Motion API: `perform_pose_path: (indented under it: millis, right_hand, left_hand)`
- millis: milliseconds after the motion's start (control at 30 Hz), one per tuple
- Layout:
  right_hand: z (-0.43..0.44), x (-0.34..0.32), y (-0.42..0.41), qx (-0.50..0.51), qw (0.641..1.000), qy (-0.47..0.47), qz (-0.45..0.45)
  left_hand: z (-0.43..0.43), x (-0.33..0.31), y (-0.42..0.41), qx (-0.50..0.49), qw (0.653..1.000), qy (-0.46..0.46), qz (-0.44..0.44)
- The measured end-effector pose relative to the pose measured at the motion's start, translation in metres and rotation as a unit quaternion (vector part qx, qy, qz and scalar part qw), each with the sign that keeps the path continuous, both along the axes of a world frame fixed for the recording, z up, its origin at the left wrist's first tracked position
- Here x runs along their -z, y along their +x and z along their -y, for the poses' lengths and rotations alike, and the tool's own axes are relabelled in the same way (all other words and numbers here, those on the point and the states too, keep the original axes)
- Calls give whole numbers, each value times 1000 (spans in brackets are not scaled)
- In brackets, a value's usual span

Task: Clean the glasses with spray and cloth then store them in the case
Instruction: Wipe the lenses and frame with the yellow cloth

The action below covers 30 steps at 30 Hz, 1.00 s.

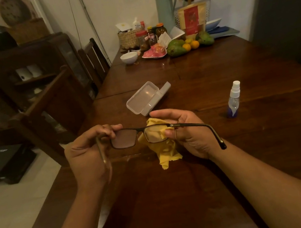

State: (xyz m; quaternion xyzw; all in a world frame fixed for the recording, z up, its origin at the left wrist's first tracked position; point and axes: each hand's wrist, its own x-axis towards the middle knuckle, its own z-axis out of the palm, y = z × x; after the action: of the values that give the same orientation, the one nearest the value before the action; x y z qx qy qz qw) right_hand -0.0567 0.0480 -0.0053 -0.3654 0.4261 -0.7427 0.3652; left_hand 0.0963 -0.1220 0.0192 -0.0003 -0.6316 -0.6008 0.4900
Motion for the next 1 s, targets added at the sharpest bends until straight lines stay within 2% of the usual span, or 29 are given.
perform_pose_path:
  millis: [167,367,433,567,667,700,733,800,867,933,1000]
  right_hand:
    - [-1,-8,-2,140,988,58,-42]
    - [-1,-23,3,275,954,112,-34]
    - [4,-28,16,276,950,133,-60]
    - [19,-34,52,221,968,111,-34]
    - [31,-28,71,246,952,131,-125]
    - [33,-26,75,266,933,144,-194]
    - [33,-23,79,291,898,160,-290]
    - [32,-17,81,327,789,176,-489]
    - [30,-12,79,325,707,183,-601]
    - [28,-11,76,307,668,170,-657]
    - [26,-14,75,308,656,157,-670]
  left_hand:
    - [8,8,0,-84,996,20,21]
    - [19,11,-3,-189,975,115,7]
    - [18,9,-5,-195,971,141,3]
    - [4,7,-10,-192,969,155,1]
    - [-7,7,-12,-173,973,152,12]
    - [-12,6,-13,-168,975,143,18]
    - [-16,5,-14,-164,977,134,24]
    - [-22,4,-14,-157,979,131,26]
    - [-21,3,-13,-146,979,139,21]
    - [-17,3,-11,-132,980,151,14]
    - [-14,2,-9,-122,979,161,10]
